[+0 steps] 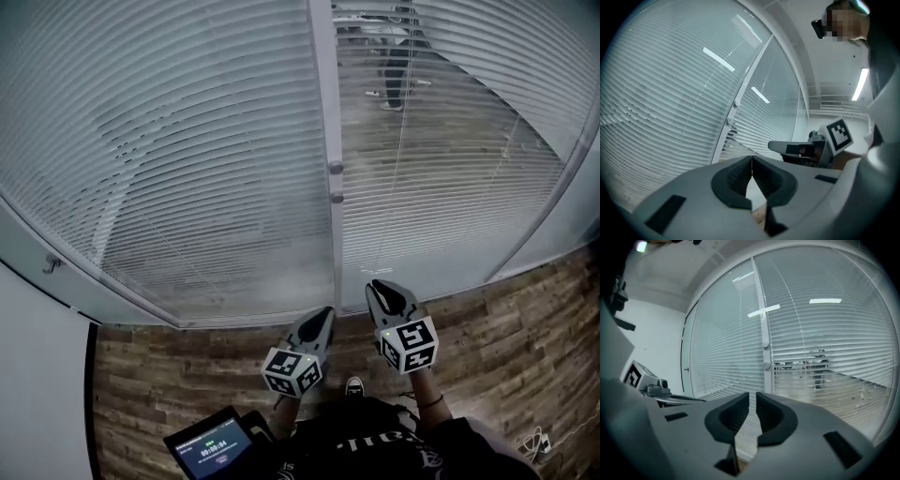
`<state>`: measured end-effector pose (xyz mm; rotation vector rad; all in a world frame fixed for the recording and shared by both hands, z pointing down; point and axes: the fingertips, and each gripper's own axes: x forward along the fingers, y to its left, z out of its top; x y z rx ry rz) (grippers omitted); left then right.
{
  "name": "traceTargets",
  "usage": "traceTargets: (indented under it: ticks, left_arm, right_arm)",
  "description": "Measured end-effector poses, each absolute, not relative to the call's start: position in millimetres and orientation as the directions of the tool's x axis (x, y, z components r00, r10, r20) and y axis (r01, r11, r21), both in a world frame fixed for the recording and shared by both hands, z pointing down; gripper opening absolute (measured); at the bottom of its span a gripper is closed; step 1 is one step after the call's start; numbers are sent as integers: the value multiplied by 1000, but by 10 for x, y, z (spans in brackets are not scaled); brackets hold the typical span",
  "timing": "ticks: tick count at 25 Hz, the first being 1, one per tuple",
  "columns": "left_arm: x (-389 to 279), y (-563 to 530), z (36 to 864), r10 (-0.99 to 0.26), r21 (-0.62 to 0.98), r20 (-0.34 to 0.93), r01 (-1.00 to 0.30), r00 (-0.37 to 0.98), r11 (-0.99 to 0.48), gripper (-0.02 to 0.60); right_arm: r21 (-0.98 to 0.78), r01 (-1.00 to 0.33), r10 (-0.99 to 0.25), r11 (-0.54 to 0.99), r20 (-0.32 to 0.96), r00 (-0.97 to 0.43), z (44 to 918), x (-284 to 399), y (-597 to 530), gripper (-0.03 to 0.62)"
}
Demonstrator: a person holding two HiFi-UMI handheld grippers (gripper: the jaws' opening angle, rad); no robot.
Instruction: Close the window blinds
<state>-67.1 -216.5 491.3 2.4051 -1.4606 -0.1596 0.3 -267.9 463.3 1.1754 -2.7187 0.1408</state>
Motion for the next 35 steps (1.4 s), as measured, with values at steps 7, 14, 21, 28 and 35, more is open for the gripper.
traceTargets:
  ticks: [7, 14, 21, 28, 35]
  left_arm:
    - [-723, -2580, 4887, -904, 327, 75, -867, 421, -377, 6]
    - [-993, -2839, 4945, -904, 336, 96, -868, 417, -365, 6]
    - [-1204, -3310, 4881, -867, 339, 71, -830, 493, -444, 6]
    - [-1359, -3840, 4788, -836, 320, 50, -802, 546, -504, 6]
    - [-1604, -4185, 4902, -826, 355, 53, -784, 561, -509, 6]
  right_arm:
    - [50, -675, -670, 736, 196, -716, 4545, -193, -3263, 35]
    - [160, -664, -684, 730, 170, -710, 4367, -601, -3675, 38]
    - [343, -677, -753, 651, 186, -631, 4291, -865, -4102, 138]
    - [602, -627, -848, 495, 177, -500, 4243, -1022, -4584, 150]
    - [639, -660, -900, 395, 125, -418, 4239, -1118, -4930, 149]
